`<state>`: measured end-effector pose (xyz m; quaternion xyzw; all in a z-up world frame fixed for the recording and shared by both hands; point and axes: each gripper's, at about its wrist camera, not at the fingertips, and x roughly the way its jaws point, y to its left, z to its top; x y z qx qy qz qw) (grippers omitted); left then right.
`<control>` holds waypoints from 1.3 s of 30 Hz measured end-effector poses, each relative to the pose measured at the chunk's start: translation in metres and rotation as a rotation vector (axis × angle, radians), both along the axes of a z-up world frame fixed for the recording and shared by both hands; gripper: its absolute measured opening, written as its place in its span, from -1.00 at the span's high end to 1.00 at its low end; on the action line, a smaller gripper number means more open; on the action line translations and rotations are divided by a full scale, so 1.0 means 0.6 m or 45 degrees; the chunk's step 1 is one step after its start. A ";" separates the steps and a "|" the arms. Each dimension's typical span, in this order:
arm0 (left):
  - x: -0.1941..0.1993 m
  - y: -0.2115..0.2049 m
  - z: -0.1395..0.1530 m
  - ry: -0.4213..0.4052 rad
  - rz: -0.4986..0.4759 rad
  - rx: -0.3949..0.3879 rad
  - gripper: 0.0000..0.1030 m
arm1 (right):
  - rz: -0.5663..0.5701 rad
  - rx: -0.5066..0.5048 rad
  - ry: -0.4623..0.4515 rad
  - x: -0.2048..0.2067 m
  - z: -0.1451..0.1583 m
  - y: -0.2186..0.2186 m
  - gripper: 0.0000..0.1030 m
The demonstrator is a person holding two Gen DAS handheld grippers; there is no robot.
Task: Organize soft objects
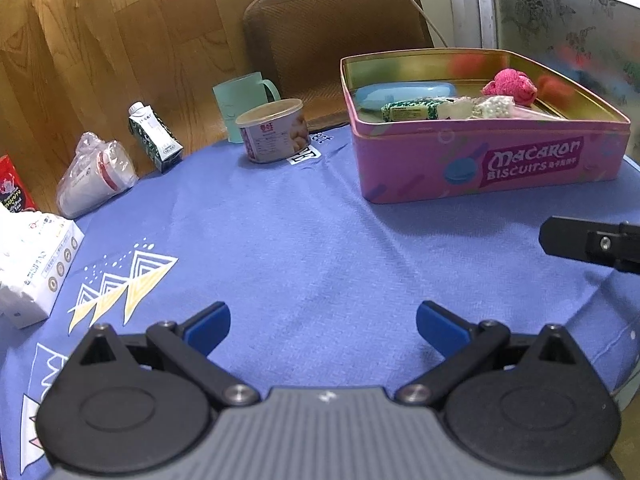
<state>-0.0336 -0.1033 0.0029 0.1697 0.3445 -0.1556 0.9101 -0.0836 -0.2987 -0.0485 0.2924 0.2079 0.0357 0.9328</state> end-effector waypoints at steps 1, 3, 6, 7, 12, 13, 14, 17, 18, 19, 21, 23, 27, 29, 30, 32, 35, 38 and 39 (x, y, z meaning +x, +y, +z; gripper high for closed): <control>0.000 0.000 0.000 0.001 -0.002 0.001 -0.99 | 0.001 0.001 0.001 0.001 0.000 0.000 -0.47; 0.001 0.000 -0.001 0.004 -0.005 0.000 -1.00 | 0.005 0.001 0.004 0.003 -0.001 -0.001 -0.47; 0.002 0.000 -0.001 0.006 -0.005 0.000 -1.00 | 0.007 0.002 0.008 0.004 -0.002 -0.001 -0.47; 0.003 0.000 -0.001 0.007 -0.003 -0.001 -1.00 | 0.007 0.004 0.010 0.004 -0.002 -0.002 -0.47; 0.004 0.001 -0.003 0.017 0.001 -0.004 -1.00 | 0.006 0.010 0.017 0.005 -0.004 -0.005 -0.47; 0.004 0.001 -0.004 0.017 0.002 -0.002 -1.00 | 0.005 0.011 0.017 0.005 -0.004 -0.005 -0.47; 0.003 0.000 -0.004 0.017 0.003 0.000 -1.00 | 0.004 0.011 0.017 0.005 -0.004 -0.005 -0.47; 0.003 0.000 -0.005 0.016 0.004 0.012 -0.99 | 0.003 0.013 0.015 0.004 -0.004 -0.007 -0.47; 0.003 -0.001 -0.006 0.014 0.005 0.019 -1.00 | 0.000 0.013 0.015 0.003 -0.004 -0.006 -0.47; 0.002 -0.001 -0.006 0.009 0.006 0.026 -1.00 | -0.004 0.014 0.013 0.003 -0.004 -0.007 -0.48; 0.002 -0.002 -0.006 0.005 0.009 0.033 -1.00 | -0.012 0.015 0.010 0.000 -0.004 -0.006 -0.48; 0.002 0.000 -0.005 0.002 0.012 0.033 -0.99 | -0.016 0.015 0.007 -0.001 -0.003 -0.008 -0.48; 0.001 0.003 -0.003 -0.020 0.023 0.048 -0.99 | -0.017 0.015 0.004 -0.003 -0.003 -0.008 -0.48; 0.000 0.004 -0.002 -0.030 0.028 0.053 -0.99 | -0.016 0.015 0.003 -0.003 -0.003 -0.008 -0.48; 0.000 0.005 -0.001 -0.030 0.031 0.053 -0.99 | -0.017 0.015 0.003 -0.003 -0.003 -0.008 -0.48; 0.001 0.008 -0.001 -0.027 0.032 0.048 -0.99 | -0.014 0.013 0.001 -0.004 -0.001 -0.008 -0.49; 0.000 0.010 0.000 -0.023 0.035 0.040 -1.00 | -0.013 0.010 -0.002 -0.005 0.000 -0.007 -0.49; -0.002 0.012 0.000 -0.023 0.037 0.035 -0.99 | -0.012 0.009 -0.001 -0.006 0.001 -0.006 -0.49; -0.002 0.013 0.001 -0.020 0.037 0.031 -0.99 | -0.012 0.008 -0.002 -0.006 0.001 -0.006 -0.49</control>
